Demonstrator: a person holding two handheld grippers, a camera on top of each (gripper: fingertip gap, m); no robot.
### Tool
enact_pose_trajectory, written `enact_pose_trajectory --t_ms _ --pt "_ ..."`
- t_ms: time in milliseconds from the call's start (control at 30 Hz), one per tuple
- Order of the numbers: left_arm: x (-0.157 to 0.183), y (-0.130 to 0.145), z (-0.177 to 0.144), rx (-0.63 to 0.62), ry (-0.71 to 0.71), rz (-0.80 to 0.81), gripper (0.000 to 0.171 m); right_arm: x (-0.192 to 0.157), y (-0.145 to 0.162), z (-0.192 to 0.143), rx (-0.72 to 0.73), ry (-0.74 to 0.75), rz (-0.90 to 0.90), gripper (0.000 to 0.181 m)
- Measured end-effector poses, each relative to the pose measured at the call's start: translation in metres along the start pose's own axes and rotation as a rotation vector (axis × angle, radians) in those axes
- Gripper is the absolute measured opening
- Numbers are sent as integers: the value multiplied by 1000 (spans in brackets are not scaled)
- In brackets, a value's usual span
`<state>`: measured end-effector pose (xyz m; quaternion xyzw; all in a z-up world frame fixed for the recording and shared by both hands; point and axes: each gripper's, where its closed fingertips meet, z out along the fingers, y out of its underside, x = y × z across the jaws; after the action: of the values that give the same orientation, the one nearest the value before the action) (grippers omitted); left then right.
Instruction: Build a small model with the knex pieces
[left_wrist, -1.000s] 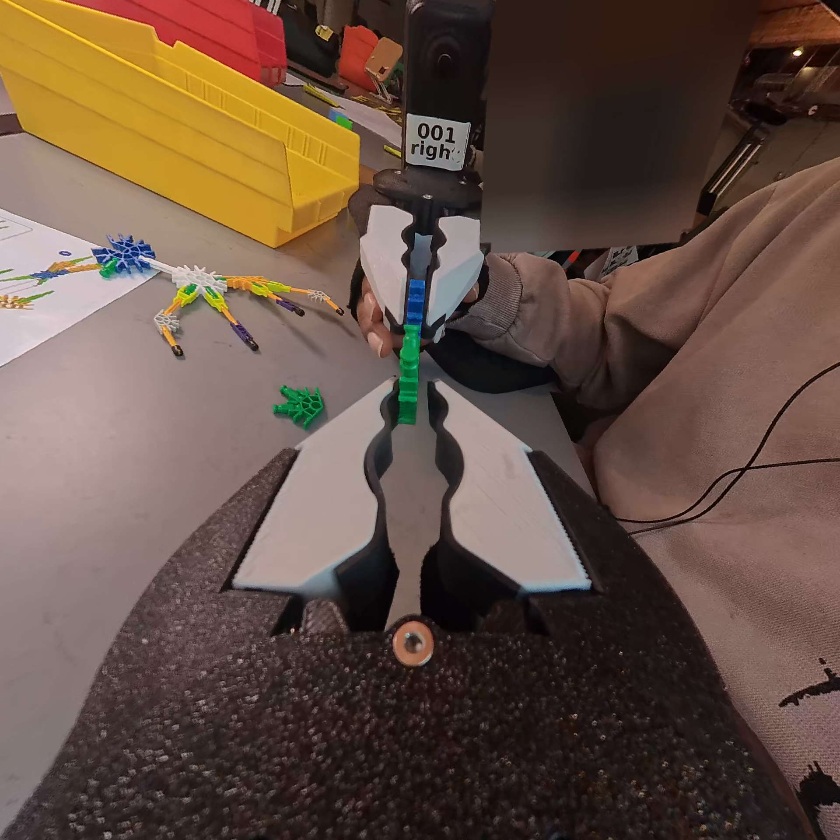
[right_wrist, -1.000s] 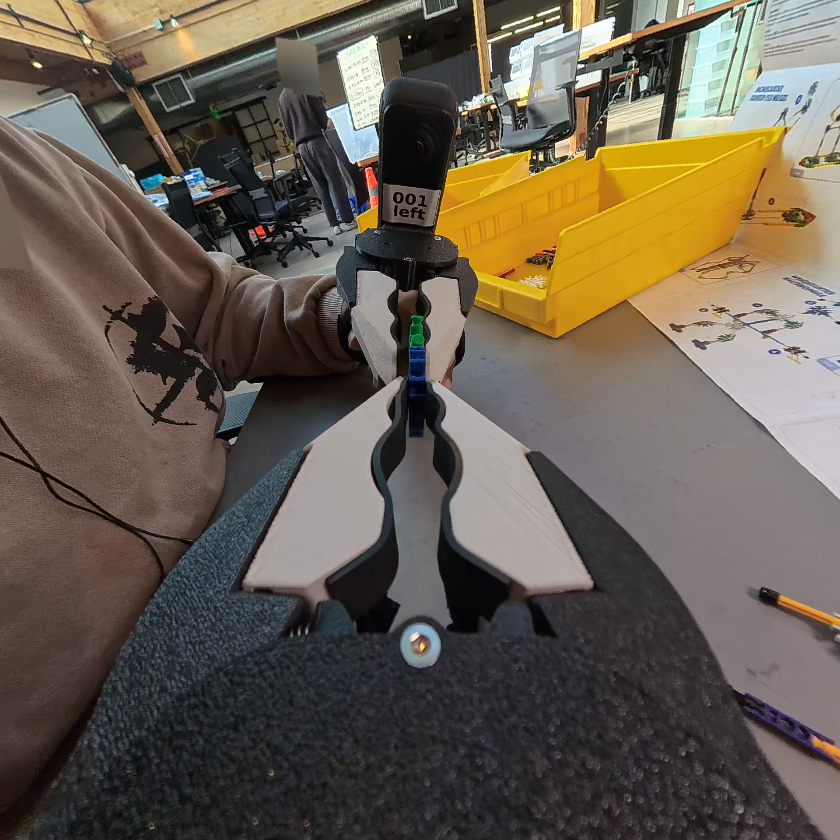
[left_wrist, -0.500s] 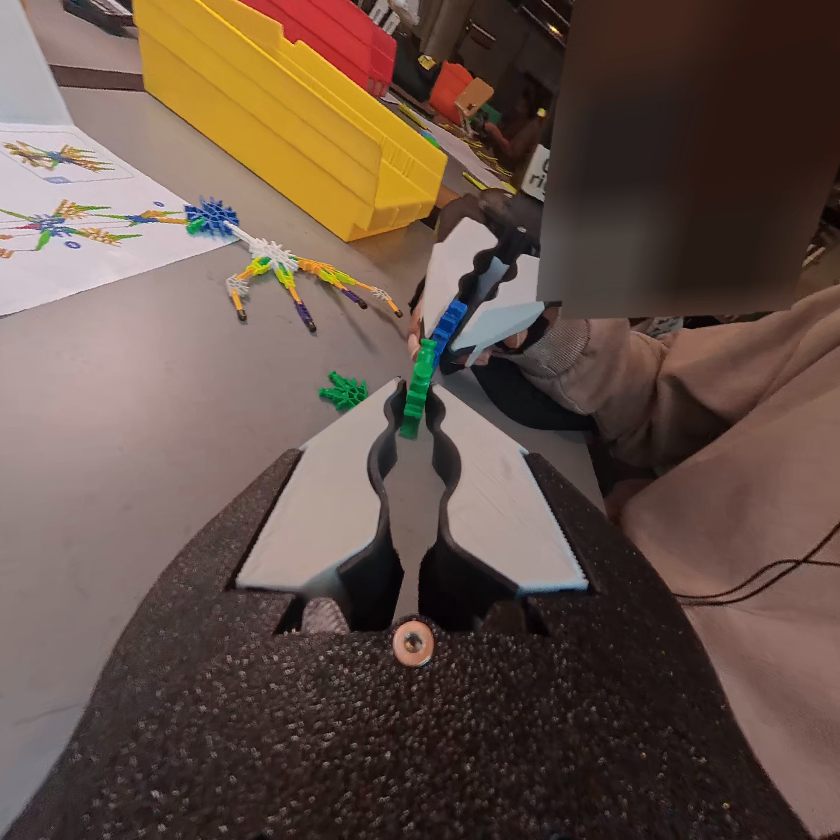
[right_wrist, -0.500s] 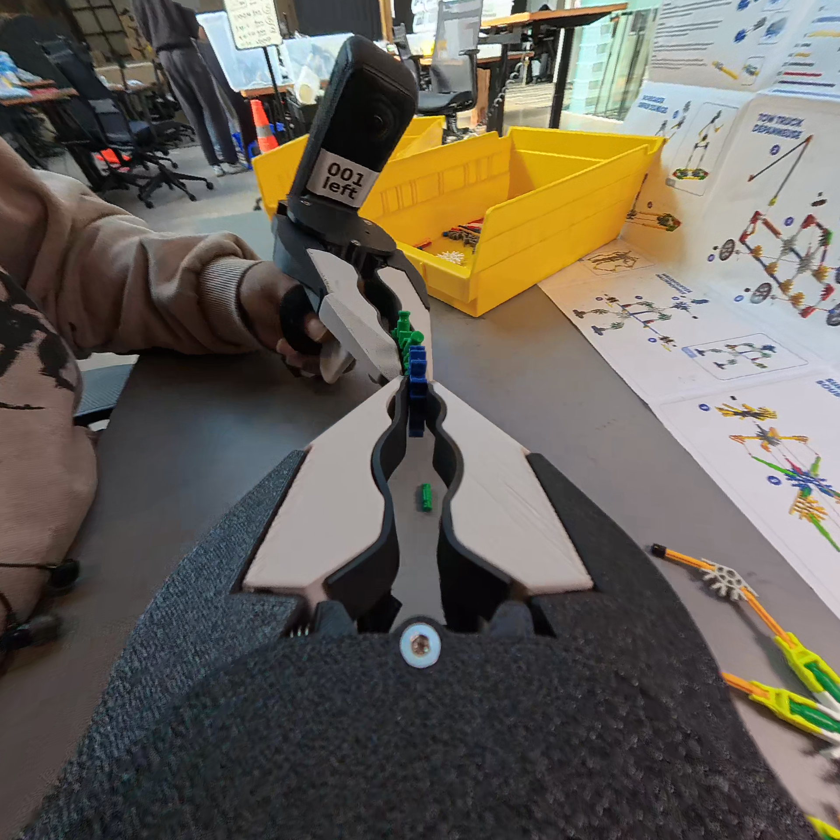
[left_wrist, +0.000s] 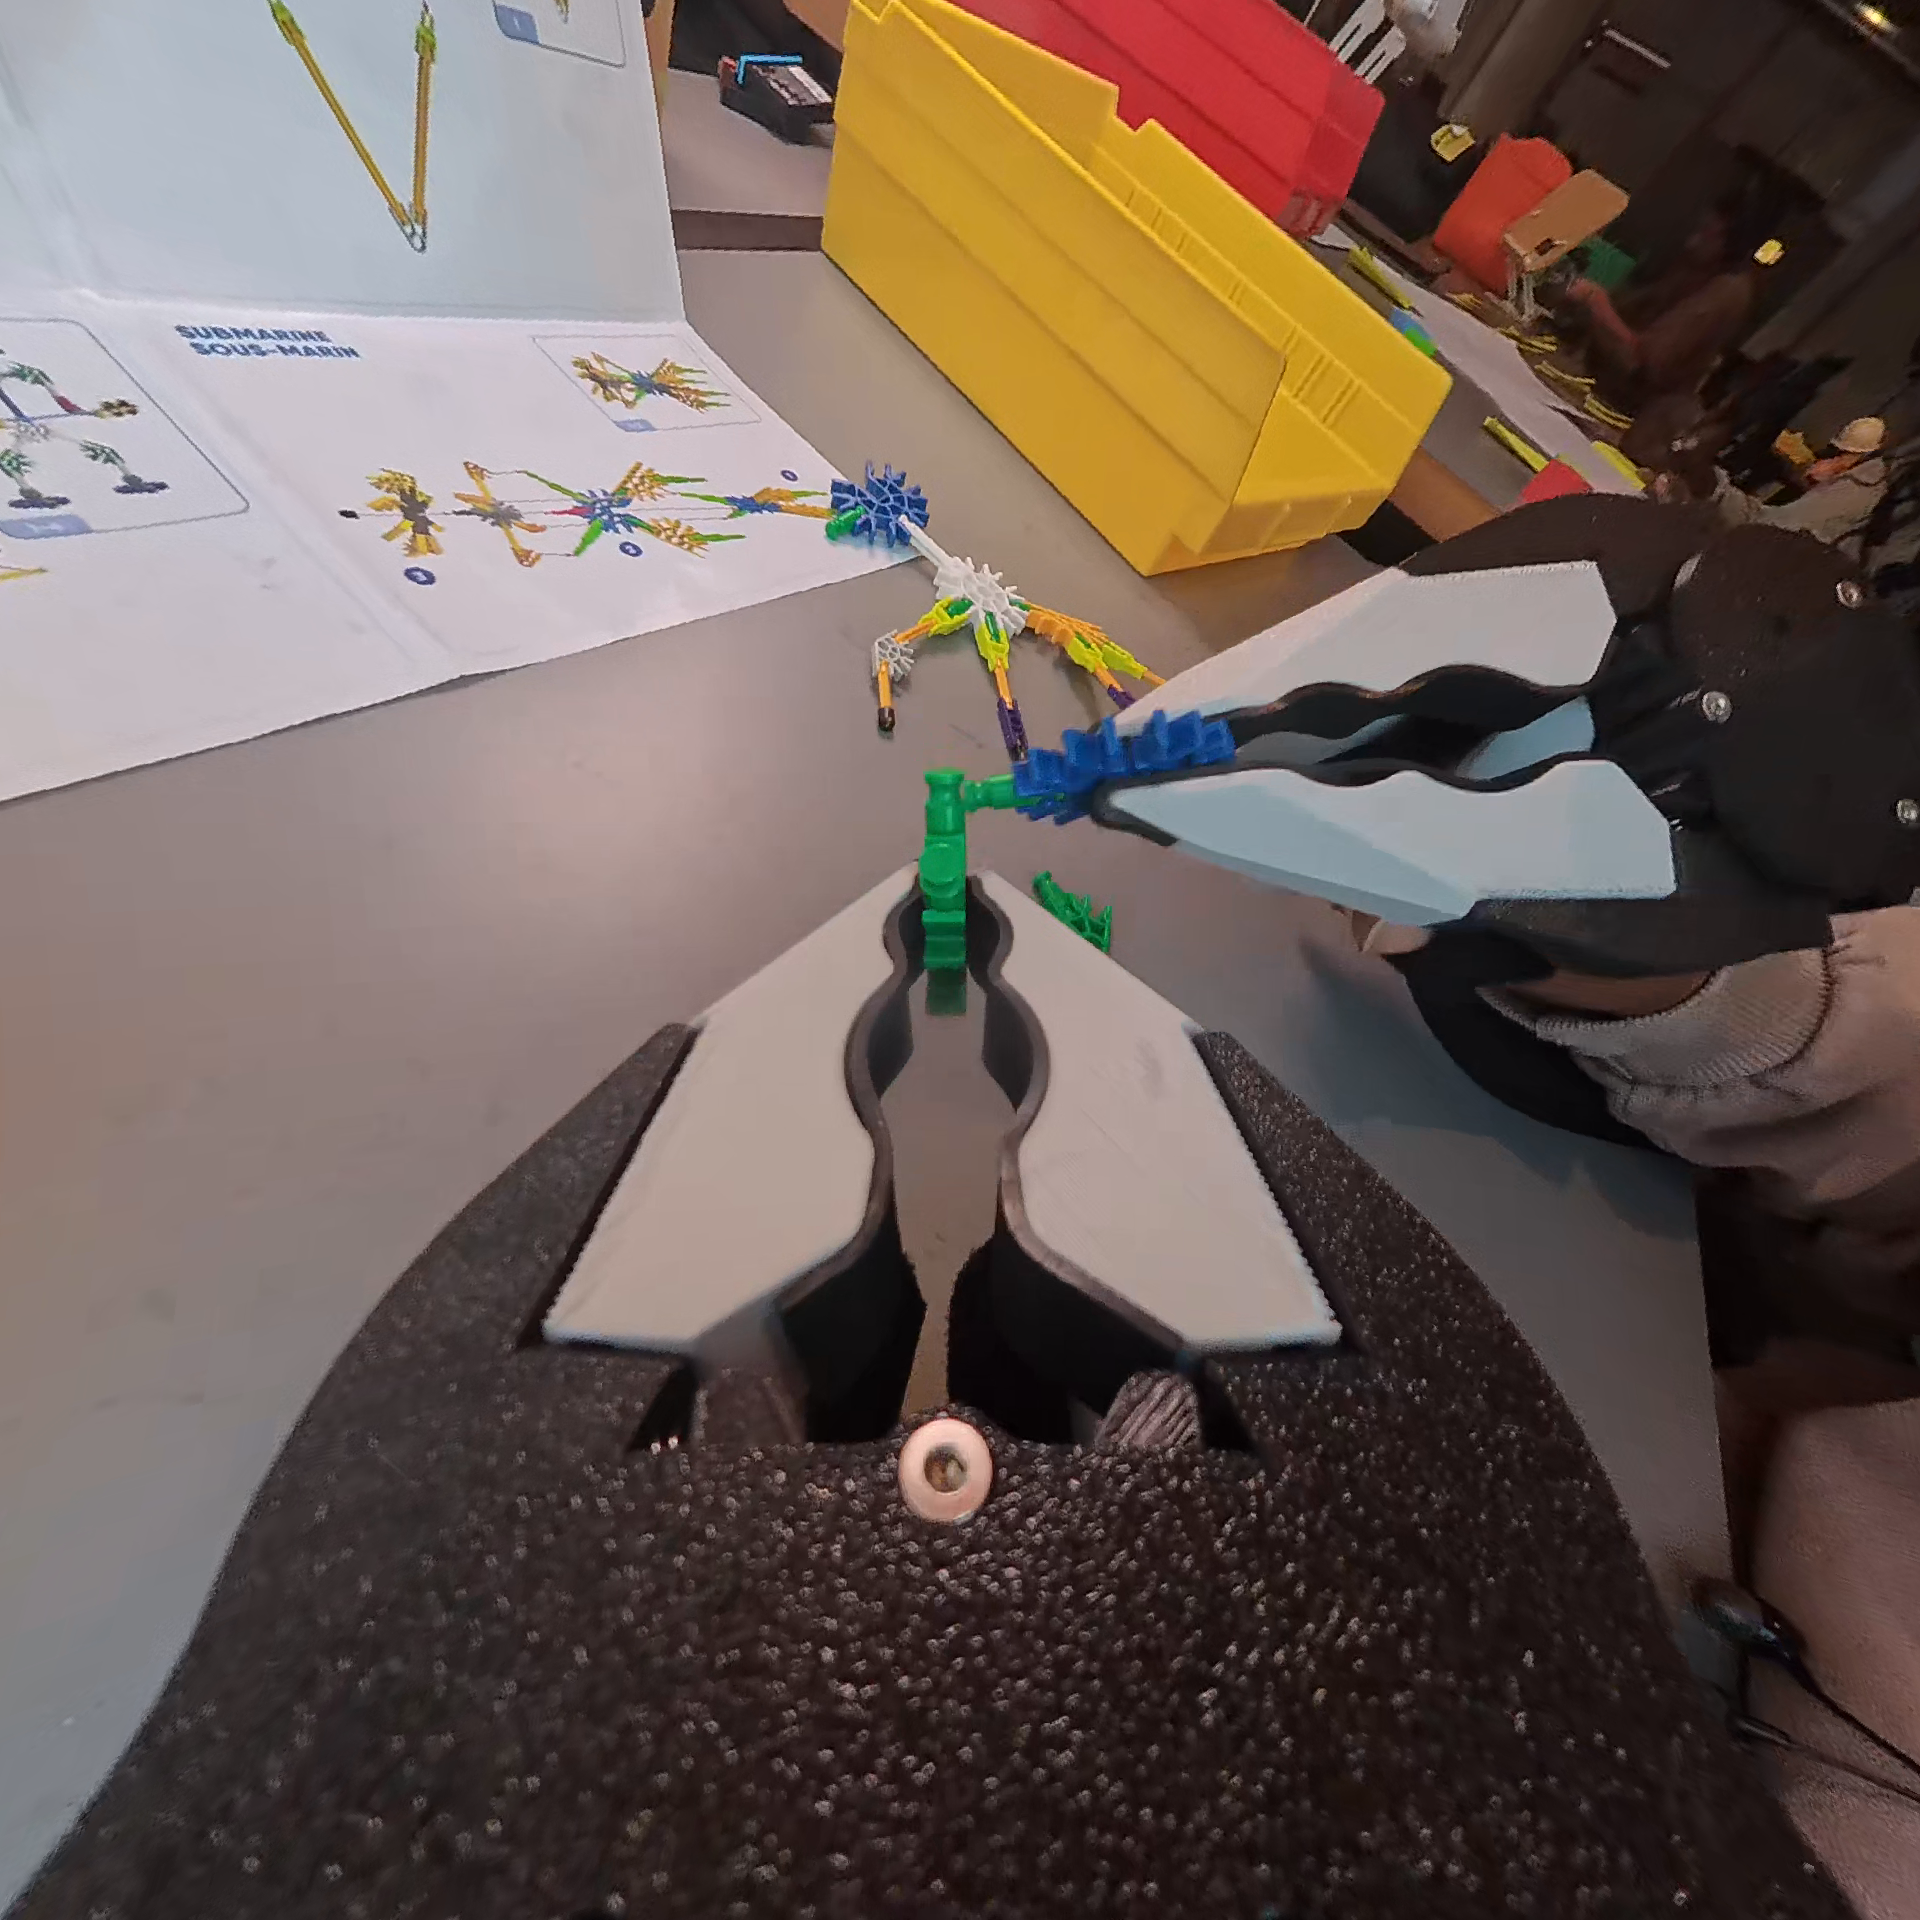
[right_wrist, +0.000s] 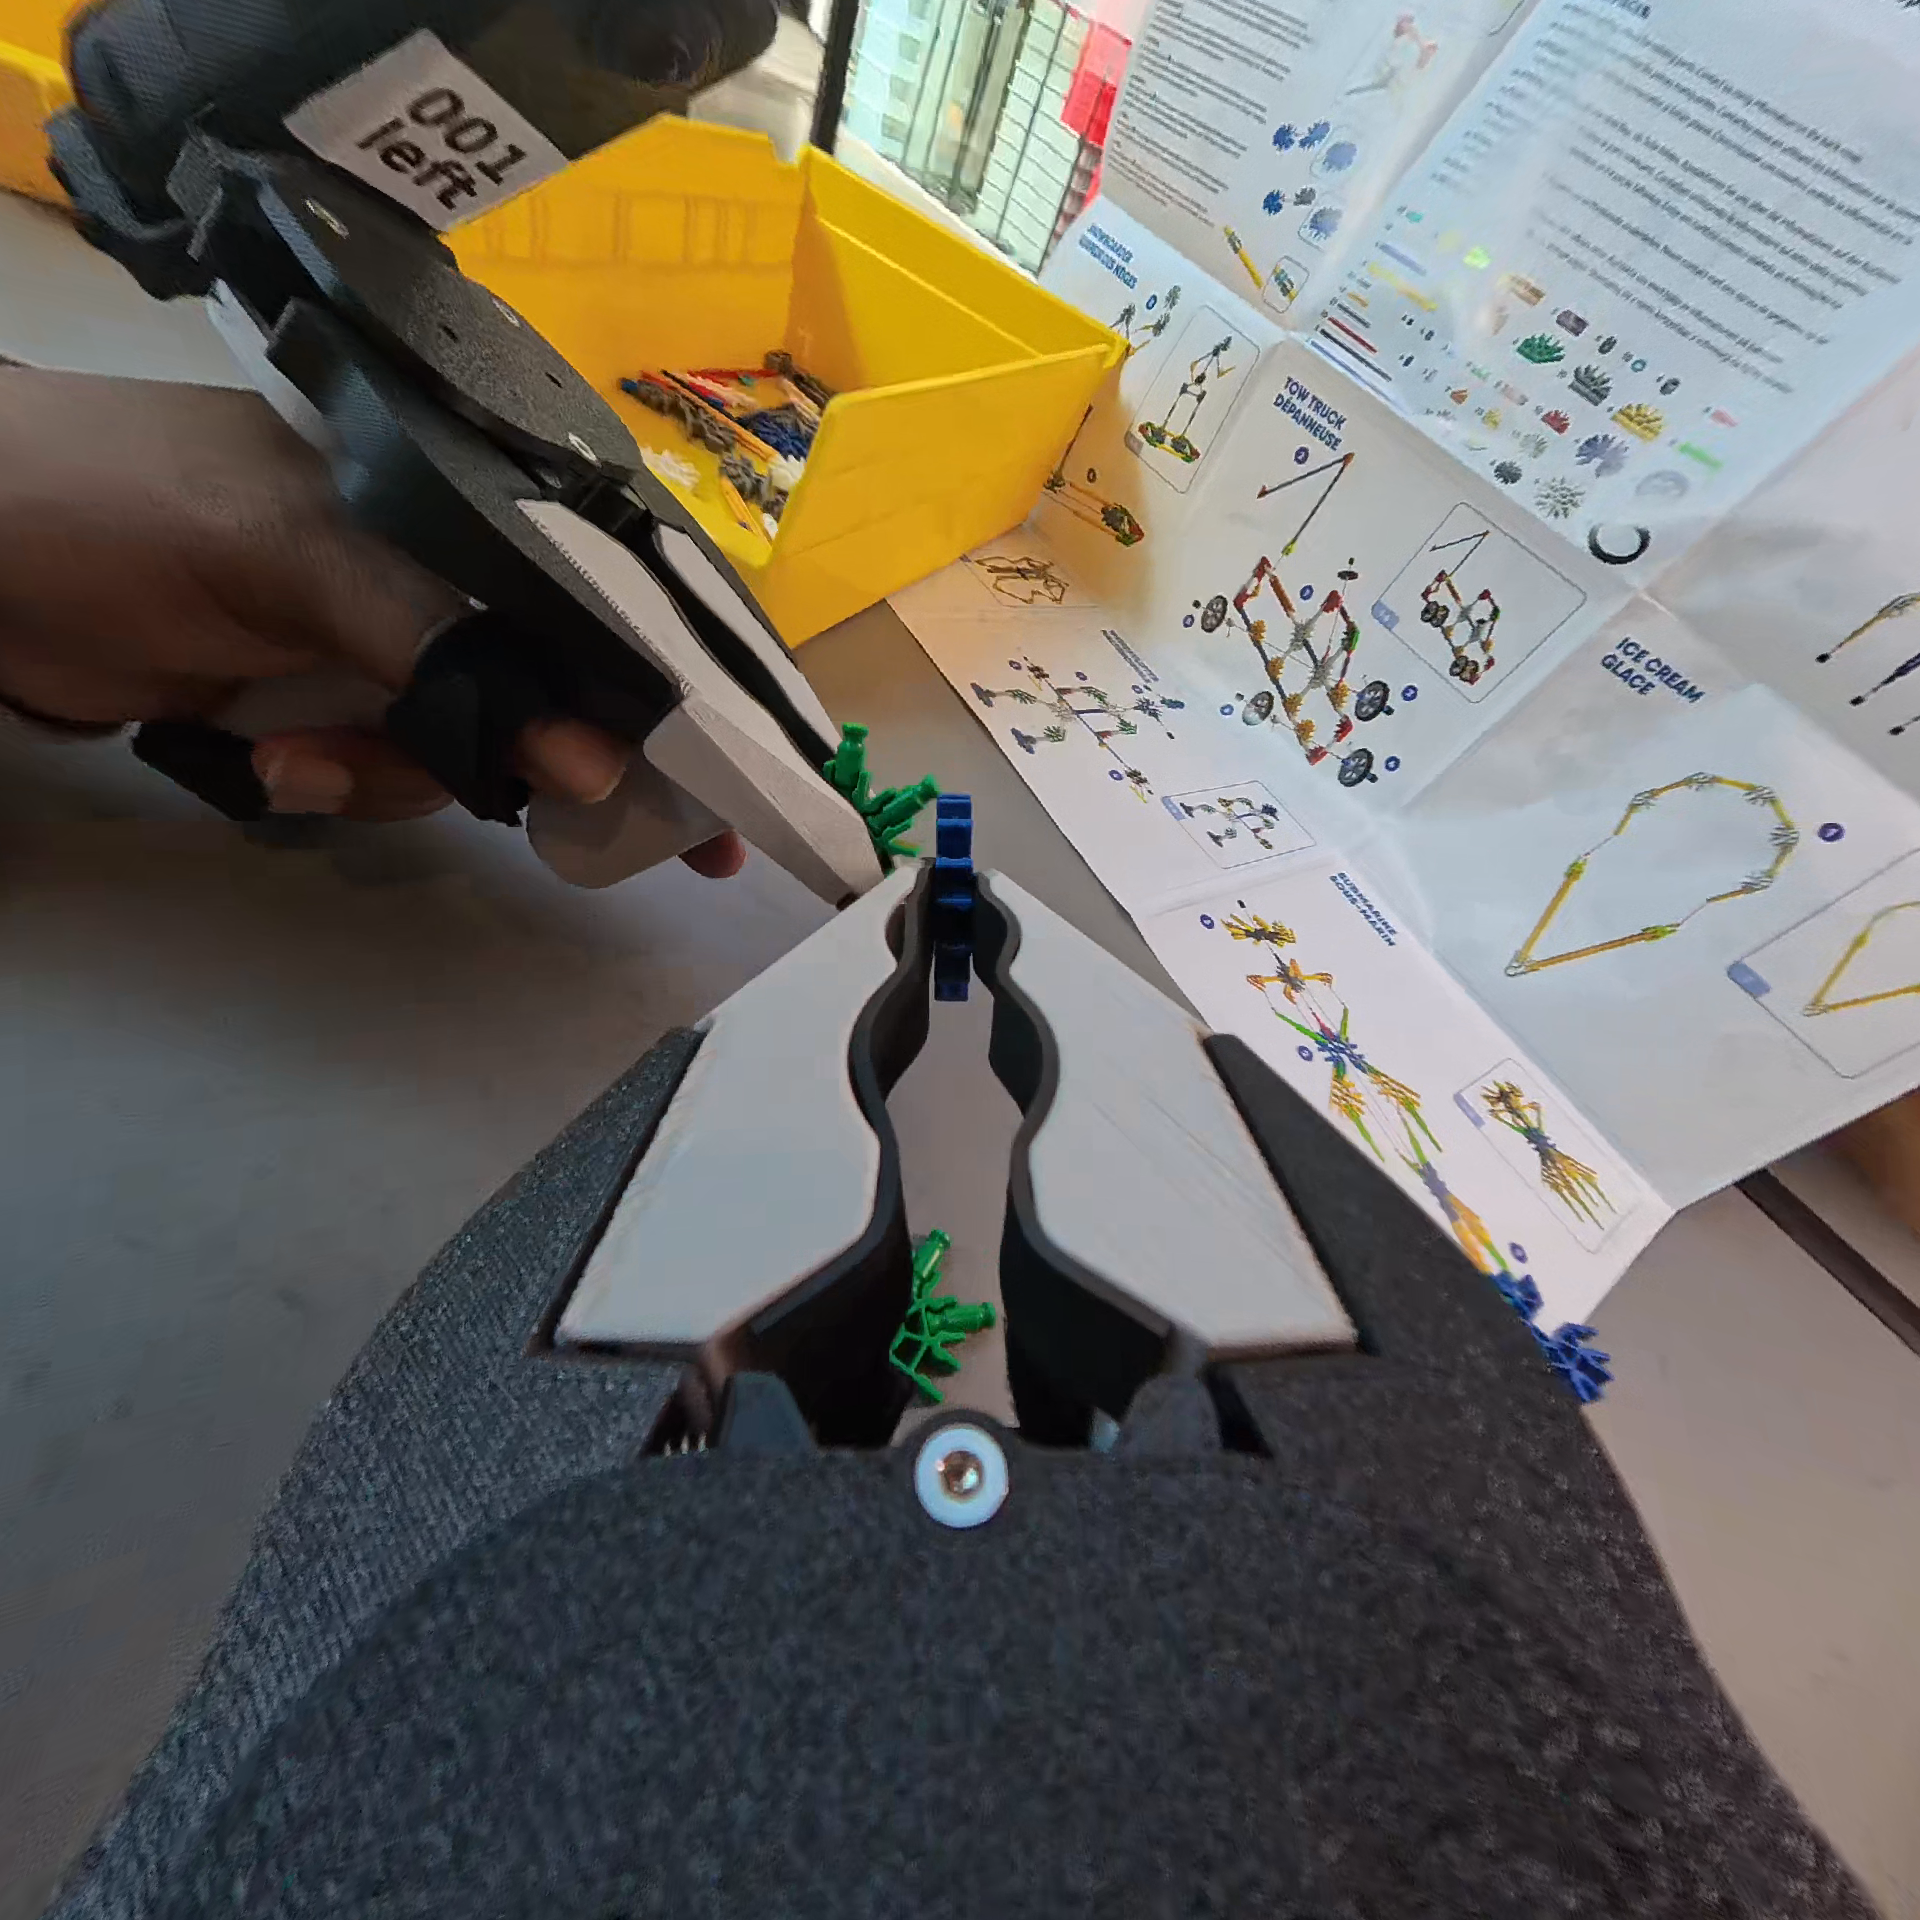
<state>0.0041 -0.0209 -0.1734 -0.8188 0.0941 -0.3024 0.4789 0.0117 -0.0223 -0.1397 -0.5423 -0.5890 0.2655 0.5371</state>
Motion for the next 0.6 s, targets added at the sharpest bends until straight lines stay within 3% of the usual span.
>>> enact_pose_trajectory --t_ms 200,300,433,600 --pt "-8 52 -10 -334 70 96 5 -12 -1 -14 95 -311 233 5" --pt "-3 59 -13 -390 96 125 14 -16 -5 -17 124 -368 257 5" --pt "-5 47 -18 -332 101 222 39 -22 -5 -19 113 -410 277 5" --pt "39 4 -38 -86 357 225 27 -30 -17 -27 177 -521 382 5"
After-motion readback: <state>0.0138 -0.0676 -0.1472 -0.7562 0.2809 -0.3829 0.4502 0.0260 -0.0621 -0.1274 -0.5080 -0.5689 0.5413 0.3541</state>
